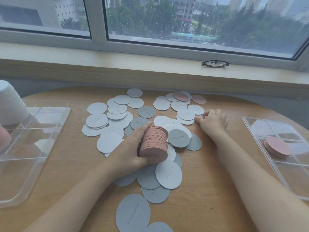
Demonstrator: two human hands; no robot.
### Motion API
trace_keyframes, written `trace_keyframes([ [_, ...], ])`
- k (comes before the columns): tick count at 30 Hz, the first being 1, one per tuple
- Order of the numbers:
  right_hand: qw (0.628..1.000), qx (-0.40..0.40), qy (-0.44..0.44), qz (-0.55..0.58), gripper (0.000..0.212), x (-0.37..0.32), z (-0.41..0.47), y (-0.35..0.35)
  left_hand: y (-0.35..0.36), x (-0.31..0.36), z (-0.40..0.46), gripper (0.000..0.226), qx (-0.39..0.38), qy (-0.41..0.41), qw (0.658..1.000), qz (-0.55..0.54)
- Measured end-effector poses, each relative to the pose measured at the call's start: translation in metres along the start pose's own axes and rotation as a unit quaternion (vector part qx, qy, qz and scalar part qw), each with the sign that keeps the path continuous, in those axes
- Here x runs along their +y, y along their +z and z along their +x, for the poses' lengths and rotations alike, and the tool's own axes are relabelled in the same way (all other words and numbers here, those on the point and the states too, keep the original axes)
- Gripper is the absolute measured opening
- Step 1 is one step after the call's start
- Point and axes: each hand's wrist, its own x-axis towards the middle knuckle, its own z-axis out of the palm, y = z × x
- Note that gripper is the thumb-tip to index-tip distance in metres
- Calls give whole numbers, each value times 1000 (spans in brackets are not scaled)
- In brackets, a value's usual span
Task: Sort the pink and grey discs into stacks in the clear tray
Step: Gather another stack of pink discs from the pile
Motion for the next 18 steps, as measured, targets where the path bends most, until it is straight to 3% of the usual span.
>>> trace_keyframes([
  [4,992,-14,4,122,33,4,-12,-8,0,0,-1,106,1,-1,1000,-6],
  [9,939,49,-11,340,23,5,-45,-24,0,3,-1,104,3,-1,1000,-5],
  [14,922,172,-110,329,22,-6,-75,-39,-1,4,-1,103,5,-7,1000,-4],
  [18,892,121,-234,366,27,-28,-103,-45,-1,4,-1,103,8,-10,1000,-6],
])
